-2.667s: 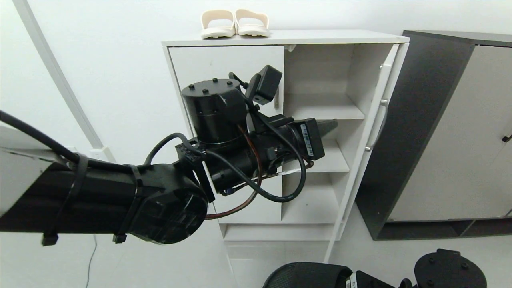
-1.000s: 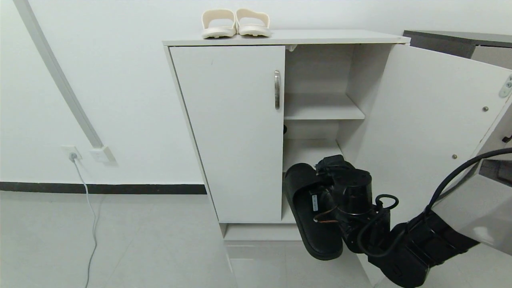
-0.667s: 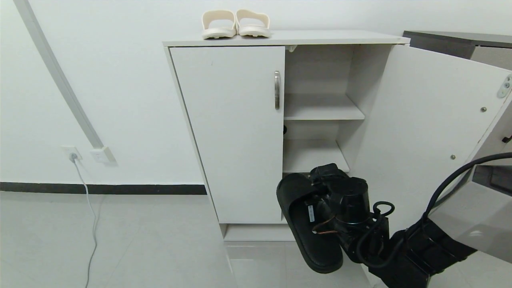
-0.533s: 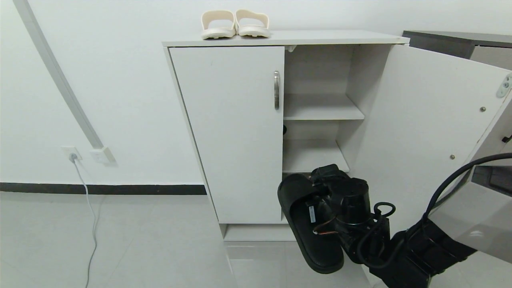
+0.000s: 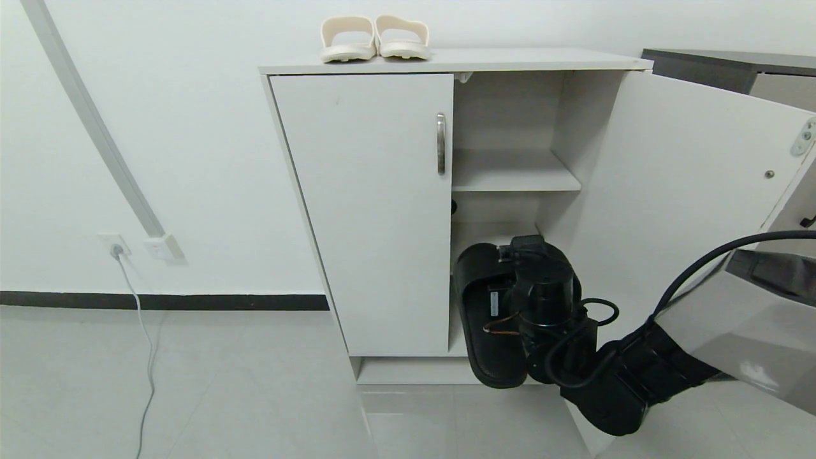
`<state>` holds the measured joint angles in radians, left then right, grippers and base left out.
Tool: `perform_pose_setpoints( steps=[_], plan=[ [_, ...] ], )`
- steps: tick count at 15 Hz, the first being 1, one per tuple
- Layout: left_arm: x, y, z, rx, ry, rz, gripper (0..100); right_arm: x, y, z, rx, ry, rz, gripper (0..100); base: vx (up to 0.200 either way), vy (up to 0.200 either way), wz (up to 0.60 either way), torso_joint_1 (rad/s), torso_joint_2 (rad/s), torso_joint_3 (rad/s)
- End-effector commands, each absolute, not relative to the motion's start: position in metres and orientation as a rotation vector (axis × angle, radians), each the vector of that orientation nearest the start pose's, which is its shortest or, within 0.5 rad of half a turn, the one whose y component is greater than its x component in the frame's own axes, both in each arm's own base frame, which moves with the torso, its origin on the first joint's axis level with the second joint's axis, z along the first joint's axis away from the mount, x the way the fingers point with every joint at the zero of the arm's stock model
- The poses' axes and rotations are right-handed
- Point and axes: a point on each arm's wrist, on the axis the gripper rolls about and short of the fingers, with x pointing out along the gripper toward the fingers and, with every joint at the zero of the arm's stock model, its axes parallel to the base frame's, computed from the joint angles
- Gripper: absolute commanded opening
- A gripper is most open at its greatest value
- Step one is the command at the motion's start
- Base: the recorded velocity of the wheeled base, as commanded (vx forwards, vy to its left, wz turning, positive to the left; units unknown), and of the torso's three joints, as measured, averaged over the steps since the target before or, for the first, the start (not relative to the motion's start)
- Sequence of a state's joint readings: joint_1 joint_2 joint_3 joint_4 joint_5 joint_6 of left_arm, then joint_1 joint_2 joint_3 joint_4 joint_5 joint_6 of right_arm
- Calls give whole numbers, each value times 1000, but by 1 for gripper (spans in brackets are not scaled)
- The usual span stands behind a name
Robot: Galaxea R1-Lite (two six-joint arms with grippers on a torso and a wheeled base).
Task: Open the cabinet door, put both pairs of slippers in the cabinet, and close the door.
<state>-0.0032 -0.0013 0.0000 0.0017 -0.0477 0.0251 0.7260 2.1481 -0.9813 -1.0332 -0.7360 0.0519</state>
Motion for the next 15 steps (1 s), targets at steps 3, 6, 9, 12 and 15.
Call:
perform_pose_setpoints(
  steps=[3, 6, 9, 12, 15],
  plan=[
    [-23, -1, 75, 24, 2, -51, 0, 312, 255, 104, -39, 99, -18, 0, 0, -200, 0, 2, 7, 2],
    [-23, -1, 75, 24, 2, -51, 0, 310, 257, 103, -42, 102, -12, 0, 0, -133, 0, 5, 5, -2],
    [-23, -1, 75, 24, 2, -51, 0, 304, 263, 103, -41, 102, 13, 0, 0, 0, 0, 0, 0, 0],
    [-23, -1, 75, 24, 2, -51, 0, 300, 266, 100, -48, 109, 28, 0, 0, 0, 0, 0, 0, 0],
    [-23, -1, 75, 24, 2, -51, 0, 302, 263, 90, -68, 131, 18, 0, 0, 0, 0, 0, 0, 0]
  ],
)
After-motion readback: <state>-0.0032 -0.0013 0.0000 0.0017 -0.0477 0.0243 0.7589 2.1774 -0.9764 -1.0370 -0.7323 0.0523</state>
